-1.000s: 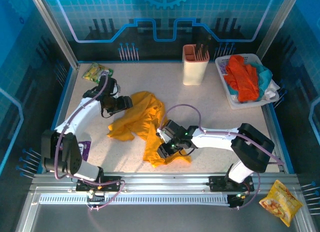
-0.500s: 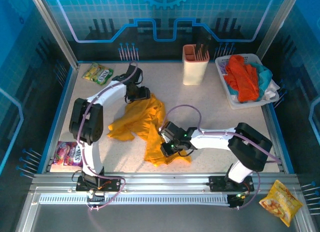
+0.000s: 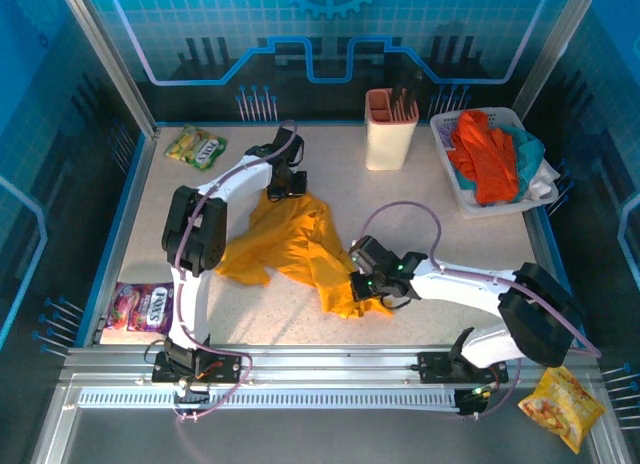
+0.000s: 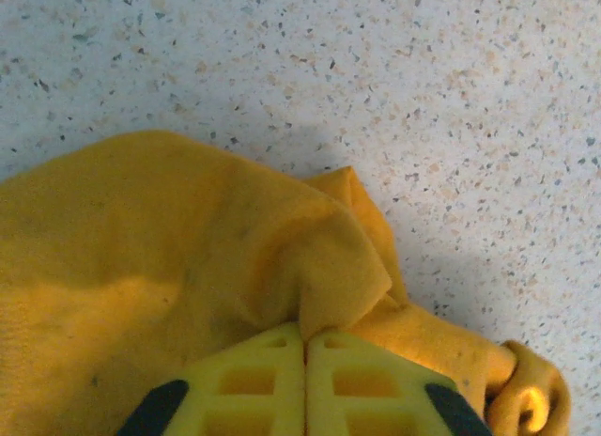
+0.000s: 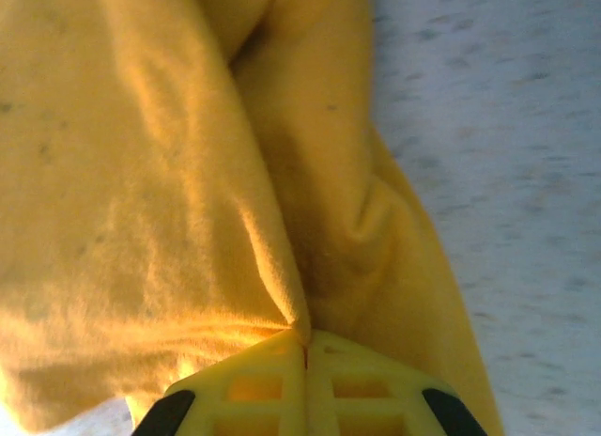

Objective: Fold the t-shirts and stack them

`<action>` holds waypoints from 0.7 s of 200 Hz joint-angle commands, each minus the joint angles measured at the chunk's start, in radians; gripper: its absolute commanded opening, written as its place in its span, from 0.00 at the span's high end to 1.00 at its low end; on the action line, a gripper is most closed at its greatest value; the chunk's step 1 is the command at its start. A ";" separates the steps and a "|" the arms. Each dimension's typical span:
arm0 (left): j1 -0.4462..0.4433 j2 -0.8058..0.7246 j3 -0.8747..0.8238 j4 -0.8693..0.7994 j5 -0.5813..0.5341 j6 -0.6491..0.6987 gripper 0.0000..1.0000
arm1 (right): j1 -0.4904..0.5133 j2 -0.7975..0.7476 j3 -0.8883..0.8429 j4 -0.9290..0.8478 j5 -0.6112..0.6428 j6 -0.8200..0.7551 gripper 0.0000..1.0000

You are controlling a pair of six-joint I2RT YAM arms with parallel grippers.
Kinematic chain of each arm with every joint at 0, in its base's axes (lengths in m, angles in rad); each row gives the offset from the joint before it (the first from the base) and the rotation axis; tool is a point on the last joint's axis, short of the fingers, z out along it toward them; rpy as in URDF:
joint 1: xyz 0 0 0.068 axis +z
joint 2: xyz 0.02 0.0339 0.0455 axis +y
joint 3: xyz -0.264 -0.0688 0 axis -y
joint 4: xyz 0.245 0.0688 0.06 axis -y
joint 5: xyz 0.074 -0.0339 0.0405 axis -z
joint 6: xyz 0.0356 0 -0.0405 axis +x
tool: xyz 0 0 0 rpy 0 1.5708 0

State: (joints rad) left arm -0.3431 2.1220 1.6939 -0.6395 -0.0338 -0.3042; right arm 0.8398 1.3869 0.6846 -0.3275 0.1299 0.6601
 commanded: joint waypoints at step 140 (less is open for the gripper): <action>0.177 -0.675 -0.640 0.210 0.086 -0.145 0.99 | -0.317 -0.221 0.147 -0.114 0.006 -0.304 1.00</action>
State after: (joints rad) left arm -0.1841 1.5082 1.1389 -0.5190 0.0109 -0.4042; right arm 0.4240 1.2171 0.8074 -0.4438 0.1909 0.4911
